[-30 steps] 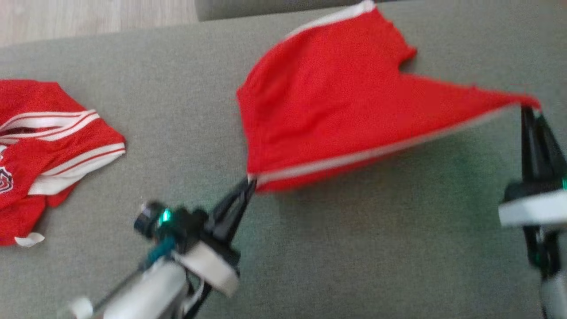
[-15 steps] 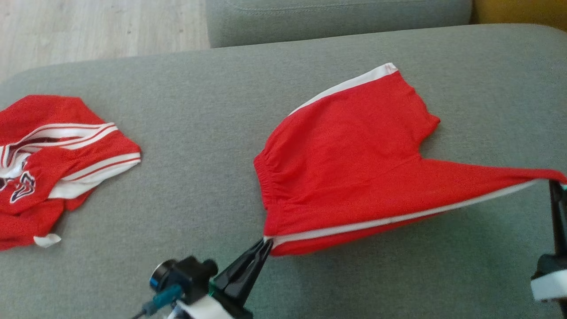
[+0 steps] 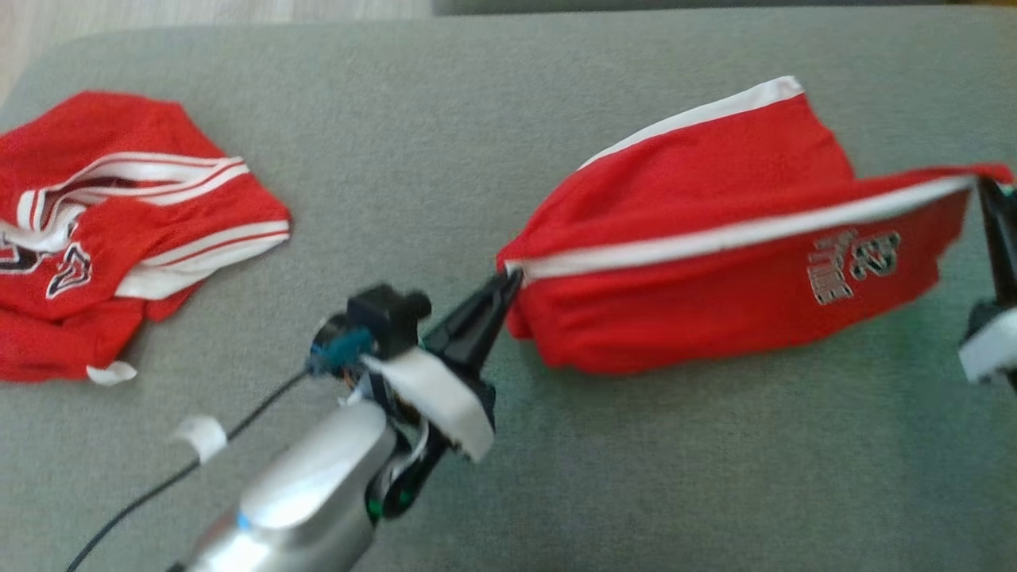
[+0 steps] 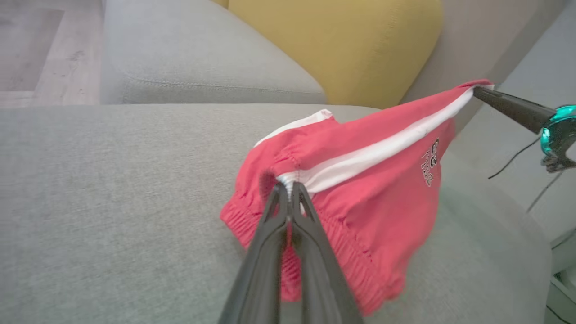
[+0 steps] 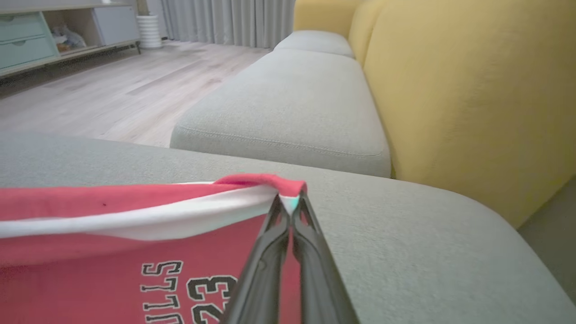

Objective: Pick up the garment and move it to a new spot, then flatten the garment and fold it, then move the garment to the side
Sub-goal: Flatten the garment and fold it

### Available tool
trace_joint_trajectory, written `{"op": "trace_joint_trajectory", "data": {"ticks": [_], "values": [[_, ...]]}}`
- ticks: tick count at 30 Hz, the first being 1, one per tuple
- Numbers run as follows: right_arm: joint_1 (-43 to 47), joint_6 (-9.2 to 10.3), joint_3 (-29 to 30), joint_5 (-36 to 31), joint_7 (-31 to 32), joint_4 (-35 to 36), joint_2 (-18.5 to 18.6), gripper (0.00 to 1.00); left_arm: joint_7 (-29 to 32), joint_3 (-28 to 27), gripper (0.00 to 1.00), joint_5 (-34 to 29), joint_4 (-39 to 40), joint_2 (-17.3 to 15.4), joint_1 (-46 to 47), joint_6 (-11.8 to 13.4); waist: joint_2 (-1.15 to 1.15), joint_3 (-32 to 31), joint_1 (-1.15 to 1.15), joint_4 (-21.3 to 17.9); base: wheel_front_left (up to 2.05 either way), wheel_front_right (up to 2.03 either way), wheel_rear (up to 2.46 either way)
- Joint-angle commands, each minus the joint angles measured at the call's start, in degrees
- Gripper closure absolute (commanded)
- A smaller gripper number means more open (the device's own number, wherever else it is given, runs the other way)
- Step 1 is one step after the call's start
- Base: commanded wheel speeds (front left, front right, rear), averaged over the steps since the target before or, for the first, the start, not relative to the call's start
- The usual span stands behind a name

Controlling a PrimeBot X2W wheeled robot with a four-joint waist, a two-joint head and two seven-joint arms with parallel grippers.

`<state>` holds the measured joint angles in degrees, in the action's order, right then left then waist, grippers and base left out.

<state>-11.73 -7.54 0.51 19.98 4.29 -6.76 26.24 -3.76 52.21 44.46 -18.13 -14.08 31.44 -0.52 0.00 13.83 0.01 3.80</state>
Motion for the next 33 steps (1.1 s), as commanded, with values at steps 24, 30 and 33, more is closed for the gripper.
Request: {"op": "trace_joint_trajectory", "data": {"ticks": [24, 30, 33], "values": [[-28.81, 0.05, -21.89, 6.97, -6.43, -31.77, 3.58, 0.00, -5.31, -2.47, 0.00, -0.41, -19.05, 8.30, 13.61, -2.40, 0.00, 4.93, -0.01, 4.57, 0.00, 0.00, 0.00], [-29.38, 0.05, -22.15, 9.46, -12.76, -36.67, 2.02, 0.00, -10.07, -3.21, 0.00, -2.16, -20.69, 9.34, 12.56, -0.06, 0.00, 3.99, -0.01, 5.49, 0.00, 0.00, 0.00], [-28.11, 0.05, -23.11, 11.72, -13.54, -38.26, 2.41, 0.00, -11.08, -4.51, 0.00, -5.14, -19.37, 9.06, 10.36, 3.66, 0.00, 3.08, -0.01, 6.01, 0.00, 0.00, 0.00]]}}
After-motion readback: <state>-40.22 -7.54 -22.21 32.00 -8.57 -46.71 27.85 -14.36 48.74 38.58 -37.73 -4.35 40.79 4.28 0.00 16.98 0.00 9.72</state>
